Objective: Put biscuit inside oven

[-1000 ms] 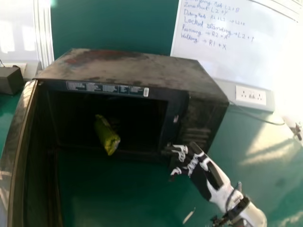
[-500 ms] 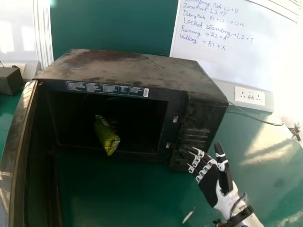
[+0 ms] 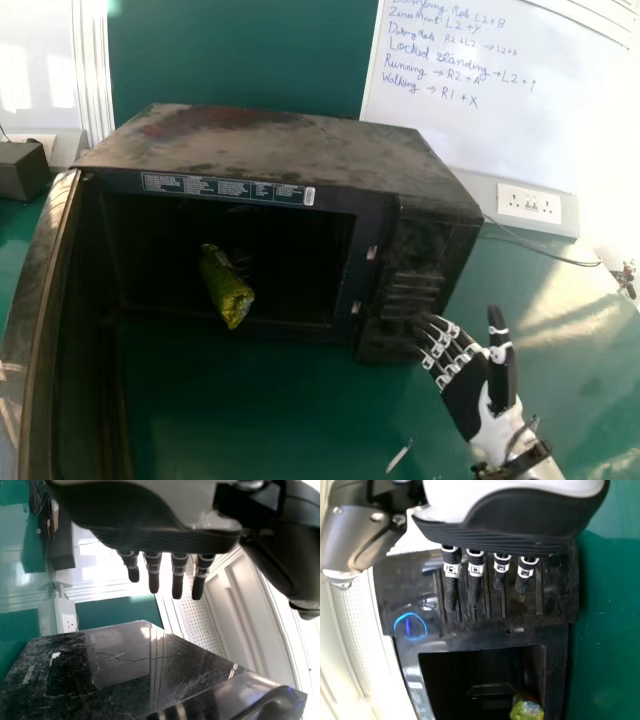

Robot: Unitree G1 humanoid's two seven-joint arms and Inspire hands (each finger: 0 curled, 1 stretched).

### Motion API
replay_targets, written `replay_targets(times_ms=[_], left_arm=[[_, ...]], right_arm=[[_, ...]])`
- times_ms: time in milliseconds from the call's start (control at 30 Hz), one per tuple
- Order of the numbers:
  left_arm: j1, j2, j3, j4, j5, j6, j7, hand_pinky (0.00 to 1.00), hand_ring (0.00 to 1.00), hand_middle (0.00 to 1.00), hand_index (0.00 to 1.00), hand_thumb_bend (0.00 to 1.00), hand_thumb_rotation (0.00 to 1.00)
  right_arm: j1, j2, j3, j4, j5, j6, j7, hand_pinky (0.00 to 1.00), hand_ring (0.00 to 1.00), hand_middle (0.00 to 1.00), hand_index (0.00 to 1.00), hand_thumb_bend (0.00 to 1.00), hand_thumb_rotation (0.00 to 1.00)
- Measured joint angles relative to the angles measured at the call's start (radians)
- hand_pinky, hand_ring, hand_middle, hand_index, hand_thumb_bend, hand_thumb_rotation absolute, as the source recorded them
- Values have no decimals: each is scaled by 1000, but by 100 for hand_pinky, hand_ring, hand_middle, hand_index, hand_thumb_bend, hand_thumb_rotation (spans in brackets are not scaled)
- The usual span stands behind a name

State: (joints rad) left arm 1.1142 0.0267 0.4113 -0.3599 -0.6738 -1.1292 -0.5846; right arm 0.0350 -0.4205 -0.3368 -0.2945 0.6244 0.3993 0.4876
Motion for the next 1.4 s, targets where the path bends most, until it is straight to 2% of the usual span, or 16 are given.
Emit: replay_targets(times_ms=[67, 133, 233, 300, 367, 500, 600, 700, 867, 1033, 1133, 1300, 1400], left_arm=[[-4, 0, 10, 6, 16, -13, 1, 100, 100, 99, 94, 80, 98], [-12, 0, 20, 15, 30, -31, 3, 100, 100, 98, 94, 82, 97], [-39, 0, 39, 22, 45, -64, 12, 100, 100, 99, 95, 84, 96], [-49, 4, 40, 31, 47, -77, 17, 100, 100, 99, 97, 85, 97], [-56, 13, 41, 46, 51, -86, 18, 100, 100, 100, 99, 87, 98], [-73, 16, 48, 59, 78, -106, 33, 100, 100, 100, 99, 86, 99], [-83, 16, 79, 68, 119, -126, 51, 100, 100, 100, 97, 86, 92], [-109, 14, 105, 90, 161, -163, 74, 100, 100, 100, 97, 86, 90], [-123, 14, 138, 88, 233, -187, 113, 100, 100, 100, 97, 86, 91], [-122, 16, 175, 58, 301, -183, 153, 100, 100, 100, 96, 86, 90], [-121, 19, 200, 42, 340, -177, 172, 100, 100, 100, 96, 85, 90], [-125, 33, 202, 34, 357, -161, 203, 100, 100, 100, 95, 84, 91], [-125, 49, 202, 14, 367, -147, 216, 100, 100, 100, 94, 85, 90]], right_arm=[[22, -3, -16, 10, 24, 23, 13, 98, 96, 86, 77, 100, 50], [41, -6, -28, 15, 37, 45, 21, 81, 91, 86, 77, 100, 53], [71, -13, -55, 15, 63, 86, 26, 67, 89, 86, 77, 100, 55], [80, -15, -71, 15, 76, 96, 29, 64, 89, 86, 78, 99, 56], [91, -16, -88, 17, 86, 95, 47, 65, 91, 87, 79, 98, 58], [95, -16, -104, 45, 88, 66, 90, 50, 85, 86, 79, 99, 62], [93, -16, -116, 62, 89, 44, 99, 42, 77, 83, 78, 97, 66], [93, -12, -129, 79, 91, 42, 95, 36, 77, 84, 77, 97, 68], [93, -5, -134, 81, 88, 19, 78, 34, 76, 83, 76, 98, 68], [93, -3, -134, 89, 83, 0, 75, 37, 78, 81, 75, 94, 66], [93, -2, -134, 89, 83, -3, 67, 36, 76, 81, 75, 90, 66], [93, 2, -134, 89, 83, -4, 58, 35, 74, 79, 74, 86, 66], [93, 2, -133, 89, 80, -7, 57, 35, 75, 79, 74, 82, 62]])
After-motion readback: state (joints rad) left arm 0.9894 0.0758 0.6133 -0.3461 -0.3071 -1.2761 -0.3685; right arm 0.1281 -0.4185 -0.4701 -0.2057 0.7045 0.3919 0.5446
